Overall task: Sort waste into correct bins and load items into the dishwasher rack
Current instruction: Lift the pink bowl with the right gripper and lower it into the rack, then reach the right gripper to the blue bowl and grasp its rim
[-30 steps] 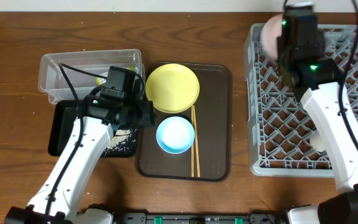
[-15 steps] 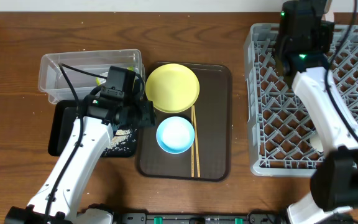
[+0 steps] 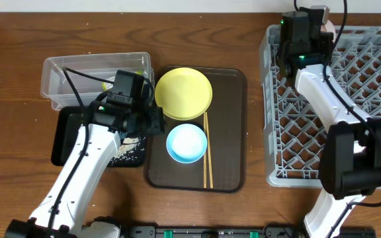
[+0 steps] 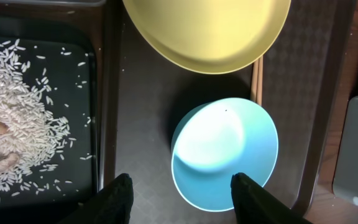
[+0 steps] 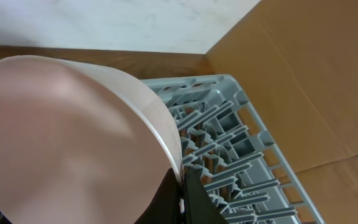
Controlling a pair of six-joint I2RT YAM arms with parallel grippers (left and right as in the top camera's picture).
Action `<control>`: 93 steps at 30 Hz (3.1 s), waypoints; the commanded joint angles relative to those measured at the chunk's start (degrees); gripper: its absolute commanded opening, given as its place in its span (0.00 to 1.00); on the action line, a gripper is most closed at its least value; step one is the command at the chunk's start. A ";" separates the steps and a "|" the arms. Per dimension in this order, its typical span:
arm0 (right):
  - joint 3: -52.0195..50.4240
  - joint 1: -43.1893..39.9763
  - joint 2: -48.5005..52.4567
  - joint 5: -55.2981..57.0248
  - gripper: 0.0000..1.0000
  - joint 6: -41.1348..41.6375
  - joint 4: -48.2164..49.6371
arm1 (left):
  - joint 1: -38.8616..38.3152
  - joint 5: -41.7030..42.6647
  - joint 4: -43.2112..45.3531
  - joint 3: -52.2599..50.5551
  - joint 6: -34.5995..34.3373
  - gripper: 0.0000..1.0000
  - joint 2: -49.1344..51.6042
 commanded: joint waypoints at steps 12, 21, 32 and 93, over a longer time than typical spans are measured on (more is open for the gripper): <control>0.55 3.45 0.98 1.09 0.01 2.99 -4.61 | 0.13 -0.50 -0.22 0.35 0.50 0.54 -0.46; 0.55 3.63 0.98 1.14 0.01 3.85 -4.87 | 0.13 -0.50 -0.42 0.35 0.50 0.54 -0.46; 0.55 6.78 0.92 -1.86 0.01 11.04 -21.22 | 0.13 -0.50 -0.42 0.35 0.50 0.54 -0.46; 1.11 27.23 4.57 -66.86 0.05 13.84 -44.85 | 11.61 -23.80 -8.83 0.35 -16.87 0.68 -0.46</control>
